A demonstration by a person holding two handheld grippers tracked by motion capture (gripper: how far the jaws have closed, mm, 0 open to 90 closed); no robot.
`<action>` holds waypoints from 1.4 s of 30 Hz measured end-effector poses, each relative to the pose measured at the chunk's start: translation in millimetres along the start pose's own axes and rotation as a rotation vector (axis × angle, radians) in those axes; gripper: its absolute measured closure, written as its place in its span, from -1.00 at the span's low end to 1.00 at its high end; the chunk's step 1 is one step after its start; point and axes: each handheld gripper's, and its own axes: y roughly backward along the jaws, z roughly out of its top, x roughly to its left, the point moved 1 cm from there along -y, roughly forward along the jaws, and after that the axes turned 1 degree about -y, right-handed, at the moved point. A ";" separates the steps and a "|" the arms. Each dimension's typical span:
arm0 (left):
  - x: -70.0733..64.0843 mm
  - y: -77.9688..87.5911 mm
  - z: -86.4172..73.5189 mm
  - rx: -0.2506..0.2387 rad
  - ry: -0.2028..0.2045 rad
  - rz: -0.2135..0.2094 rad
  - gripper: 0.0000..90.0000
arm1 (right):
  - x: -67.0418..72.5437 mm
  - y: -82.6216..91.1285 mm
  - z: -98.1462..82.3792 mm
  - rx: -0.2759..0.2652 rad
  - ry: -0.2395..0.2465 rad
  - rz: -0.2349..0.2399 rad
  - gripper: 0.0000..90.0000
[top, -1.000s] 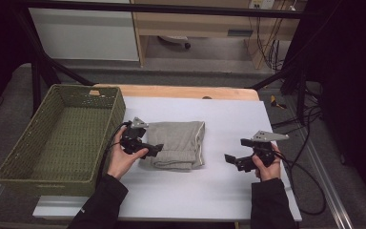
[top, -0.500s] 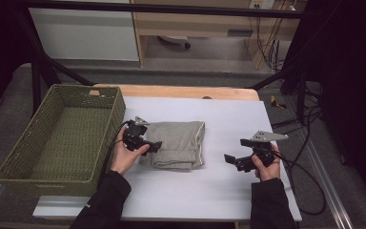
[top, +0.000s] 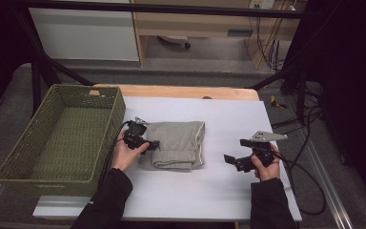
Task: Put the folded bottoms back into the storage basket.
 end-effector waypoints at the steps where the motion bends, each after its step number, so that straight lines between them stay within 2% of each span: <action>1: 0.3 -0.9 -0.2 0.002 0.004 -0.005 -0.57 | 0.0 0.1 -0.1 0.001 0.000 0.000 -0.98; 7: 3.6 -5.3 -1.9 0.007 0.031 -0.025 -0.35 | 0.1 0.2 0.0 0.000 -0.001 0.000 -0.98; 23: 2.3 -10.5 -3.0 0.022 0.039 -0.057 0.05 | 0.2 -0.5 0.0 0.000 -0.001 0.001 -0.98; 29: 1.2 -10.6 -2.7 0.023 0.055 -0.070 0.32 | 0.2 -1.3 -0.1 0.001 -0.003 0.002 -0.98; 35: -1.8 -11.2 -2.9 0.020 0.051 -0.065 0.53 | 1.0 -3.8 -0.4 0.009 -0.004 0.002 -0.98; 38: -1.2 -11.5 -3.3 0.020 0.064 -0.091 0.68 | 1.7 -5.3 -0.4 0.011 -0.003 0.005 -0.98; 42: -1.7 -11.6 -3.5 0.021 0.057 -0.093 0.71 | 2.9 -7.6 -0.3 0.014 -0.003 0.004 -0.98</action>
